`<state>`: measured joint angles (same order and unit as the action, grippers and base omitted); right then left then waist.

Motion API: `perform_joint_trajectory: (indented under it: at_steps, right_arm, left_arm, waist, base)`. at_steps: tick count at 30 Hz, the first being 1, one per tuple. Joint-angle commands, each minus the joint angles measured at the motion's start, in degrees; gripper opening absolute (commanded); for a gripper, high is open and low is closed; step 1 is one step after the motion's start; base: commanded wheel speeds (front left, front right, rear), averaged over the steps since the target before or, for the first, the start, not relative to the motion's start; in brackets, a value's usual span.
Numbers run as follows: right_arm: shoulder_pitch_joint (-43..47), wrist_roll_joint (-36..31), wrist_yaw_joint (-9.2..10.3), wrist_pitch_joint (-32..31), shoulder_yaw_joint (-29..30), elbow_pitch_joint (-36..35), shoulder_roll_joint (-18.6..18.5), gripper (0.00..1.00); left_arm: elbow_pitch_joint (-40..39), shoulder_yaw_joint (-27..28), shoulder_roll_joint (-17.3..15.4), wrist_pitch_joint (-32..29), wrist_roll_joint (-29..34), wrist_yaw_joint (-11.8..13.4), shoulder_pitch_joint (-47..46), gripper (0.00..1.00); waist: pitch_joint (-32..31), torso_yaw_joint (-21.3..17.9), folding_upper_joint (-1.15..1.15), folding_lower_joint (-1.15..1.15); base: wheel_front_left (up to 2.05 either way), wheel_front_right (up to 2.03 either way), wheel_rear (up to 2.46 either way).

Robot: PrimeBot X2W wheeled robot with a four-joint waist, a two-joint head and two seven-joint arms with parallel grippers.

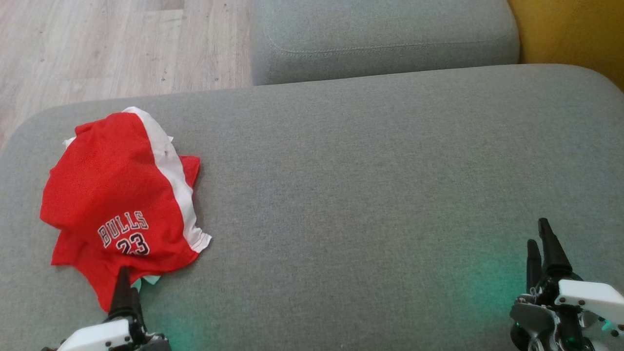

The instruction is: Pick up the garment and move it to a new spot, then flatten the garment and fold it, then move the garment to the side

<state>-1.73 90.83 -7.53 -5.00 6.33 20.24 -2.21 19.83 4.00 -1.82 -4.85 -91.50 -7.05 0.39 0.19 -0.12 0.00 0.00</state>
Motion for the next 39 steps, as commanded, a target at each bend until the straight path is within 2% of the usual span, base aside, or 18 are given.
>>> perform_joint_trajectory:
  at_steps: [1,11,22,29,39]
  right_arm:
    - [-2.4,-0.7,0.0,0.7,-0.3,-2.2,-0.3,1.0]
    - [-2.8,-4.7,0.01,2.4,-1.1,-3.0,-0.3,1.0]
    - [-3.6,-15.1,0.01,4.3,-1.7,-5.4,-0.3,1.0]
    - [-3.7,-26.0,0.01,5.5,-1.8,-7.9,-0.4,1.0]
    - [-3.4,-38.4,0.02,7.2,-3.5,-9.6,-0.4,1.0]
  left_arm:
    - [-2.3,0.3,-0.4,0.7,0.7,0.0,-2.1,1.0]
    - [-3.0,2.0,-0.4,2.4,2.9,-0.1,-2.2,1.0]
    - [-4.4,4.0,-0.5,4.2,9.5,0.3,-3.0,1.0]
    - [-7.8,3.7,-0.6,5.4,16.9,1.7,-3.1,1.0]
    - [-10.6,-0.9,-0.6,7.1,31.6,4.0,-2.5,1.0]
  waist:
    - [0.0,0.0,0.0,0.0]
    - [0.0,-0.1,0.0,0.0]
    - [0.1,-0.2,0.0,0.0]
    - [0.4,-0.4,0.0,0.0]
    - [0.8,-0.5,0.0,0.0]
  base:
    - [0.0,0.0,0.0]
    - [0.0,0.0,0.0]
    - [0.0,0.0,0.0]
    - [0.0,0.0,0.0]
    - [0.0,0.0,0.0]
